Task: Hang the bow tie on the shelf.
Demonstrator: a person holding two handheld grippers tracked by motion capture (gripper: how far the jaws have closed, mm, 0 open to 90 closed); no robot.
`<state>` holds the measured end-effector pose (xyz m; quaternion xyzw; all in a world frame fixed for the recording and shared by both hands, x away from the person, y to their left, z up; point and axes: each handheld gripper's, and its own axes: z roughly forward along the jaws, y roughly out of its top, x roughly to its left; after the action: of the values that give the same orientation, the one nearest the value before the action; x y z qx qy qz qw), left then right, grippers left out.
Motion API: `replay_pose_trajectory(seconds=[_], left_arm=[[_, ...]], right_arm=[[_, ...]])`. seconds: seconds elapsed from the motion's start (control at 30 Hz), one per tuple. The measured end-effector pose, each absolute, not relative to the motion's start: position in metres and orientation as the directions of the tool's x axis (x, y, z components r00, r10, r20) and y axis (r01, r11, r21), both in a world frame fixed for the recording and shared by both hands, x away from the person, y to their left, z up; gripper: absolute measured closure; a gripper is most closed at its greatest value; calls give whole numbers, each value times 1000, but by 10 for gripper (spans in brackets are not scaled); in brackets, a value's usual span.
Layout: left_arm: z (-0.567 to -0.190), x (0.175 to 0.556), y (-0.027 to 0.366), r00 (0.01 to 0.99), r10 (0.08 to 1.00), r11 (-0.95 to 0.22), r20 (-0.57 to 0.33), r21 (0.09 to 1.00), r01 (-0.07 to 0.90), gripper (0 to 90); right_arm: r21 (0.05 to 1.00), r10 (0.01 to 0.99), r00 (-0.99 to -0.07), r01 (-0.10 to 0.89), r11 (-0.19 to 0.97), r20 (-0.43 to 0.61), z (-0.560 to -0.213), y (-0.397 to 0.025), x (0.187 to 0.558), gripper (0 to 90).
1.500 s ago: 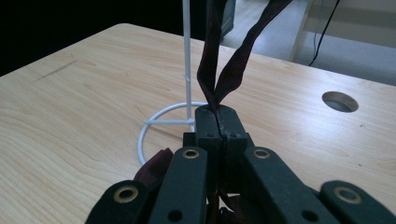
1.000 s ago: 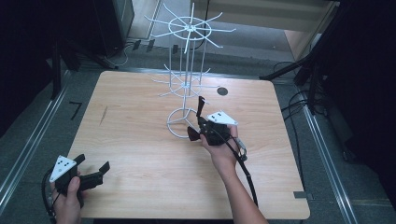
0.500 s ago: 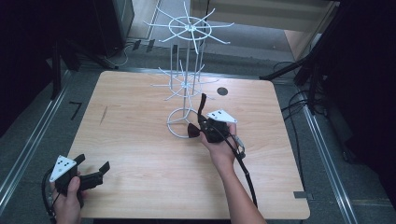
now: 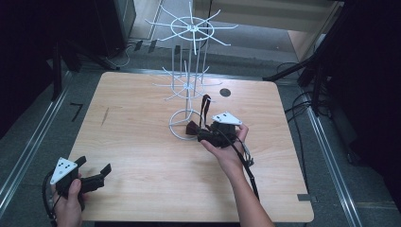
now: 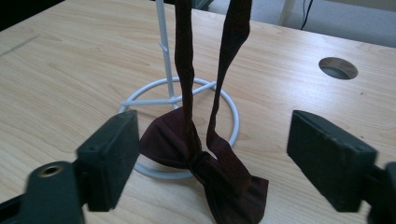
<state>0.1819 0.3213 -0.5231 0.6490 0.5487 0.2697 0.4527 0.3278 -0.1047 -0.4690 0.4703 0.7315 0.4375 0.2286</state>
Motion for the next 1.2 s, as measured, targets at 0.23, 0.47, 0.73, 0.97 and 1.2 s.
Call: replay_pose_trajectory(seconds=[0.23,0.47,0.73,0.97,1.2], left_arm=[[-523,182,321,253,957,11,-145,885,466,1],[-523,182,321,252,957,12,-146,885,465,1],[-523,182,321,251,957,12,-145,886,463,1],[-523,182,320,251,958,10,-141,886,463,2],[-523,181,321,251,957,10,-142,887,462,1]], right_arm=[[866,872,-480,473,163,98,-461,-119,317,130],[872,873,-475,467,145,109,-460,-133,309,102],[874,880,-460,469,127,120,-462,-153,300,78],[878,883,-452,465,113,126,-462,-177,290,42],[879,894,-432,466,105,122,-467,-195,282,42]])
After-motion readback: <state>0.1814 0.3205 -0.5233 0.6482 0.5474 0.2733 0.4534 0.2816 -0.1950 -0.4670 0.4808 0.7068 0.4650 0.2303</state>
